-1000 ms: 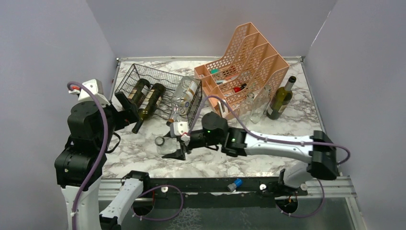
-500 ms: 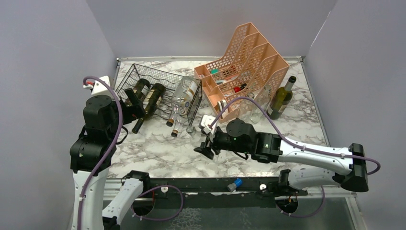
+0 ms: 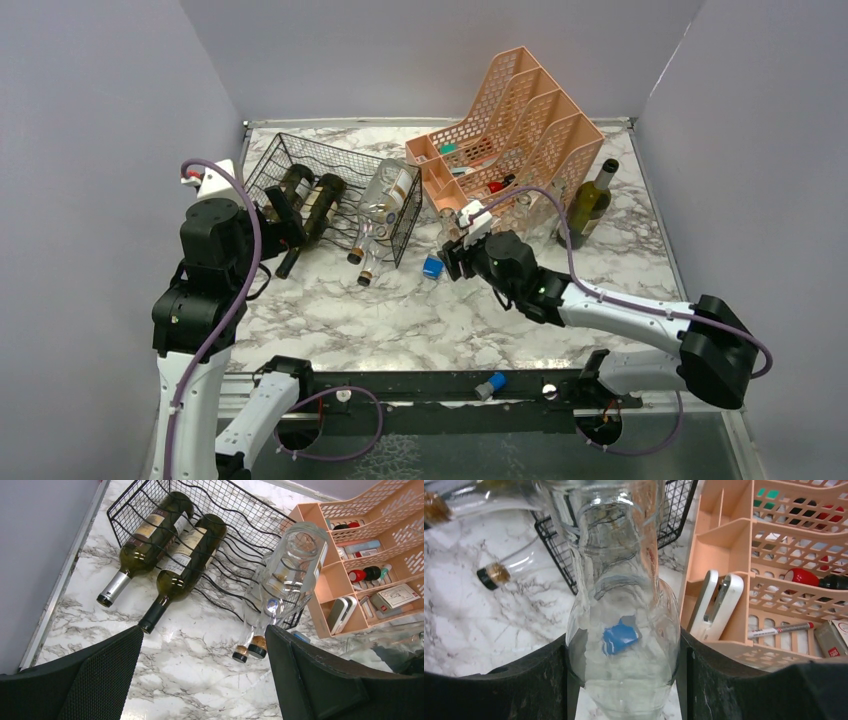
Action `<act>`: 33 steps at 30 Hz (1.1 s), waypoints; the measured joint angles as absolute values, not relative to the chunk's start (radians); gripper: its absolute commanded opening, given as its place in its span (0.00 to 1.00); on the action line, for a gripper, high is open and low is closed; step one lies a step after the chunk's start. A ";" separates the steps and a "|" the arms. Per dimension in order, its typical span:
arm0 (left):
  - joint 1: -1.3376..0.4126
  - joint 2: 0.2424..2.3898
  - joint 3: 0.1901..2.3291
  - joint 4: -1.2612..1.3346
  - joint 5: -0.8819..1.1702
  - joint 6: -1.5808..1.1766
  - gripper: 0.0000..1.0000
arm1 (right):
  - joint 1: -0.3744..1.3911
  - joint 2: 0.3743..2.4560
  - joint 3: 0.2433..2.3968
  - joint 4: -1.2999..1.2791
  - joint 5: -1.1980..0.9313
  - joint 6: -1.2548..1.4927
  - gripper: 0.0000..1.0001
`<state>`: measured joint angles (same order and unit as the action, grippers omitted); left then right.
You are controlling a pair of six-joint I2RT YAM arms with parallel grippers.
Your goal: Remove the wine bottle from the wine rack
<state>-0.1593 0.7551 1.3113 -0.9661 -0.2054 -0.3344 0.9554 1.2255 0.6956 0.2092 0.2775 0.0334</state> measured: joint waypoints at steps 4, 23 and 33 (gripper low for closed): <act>-0.159 0.750 1.307 -0.966 -0.201 -0.336 0.99 | 0.949 1.283 0.679 0.355 0.321 0.034 0.37; -0.159 0.781 1.307 -0.966 -0.190 -0.341 0.99 | 0.908 1.366 0.584 0.643 0.497 0.054 0.37; -0.159 0.782 1.307 -0.966 -0.183 -0.349 0.99 | 0.889 1.354 0.538 0.691 0.498 0.058 0.37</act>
<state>-0.1593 0.7822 1.3067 -0.9661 -0.1829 -0.3489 0.8890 1.3537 0.5385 0.6914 0.4984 0.0578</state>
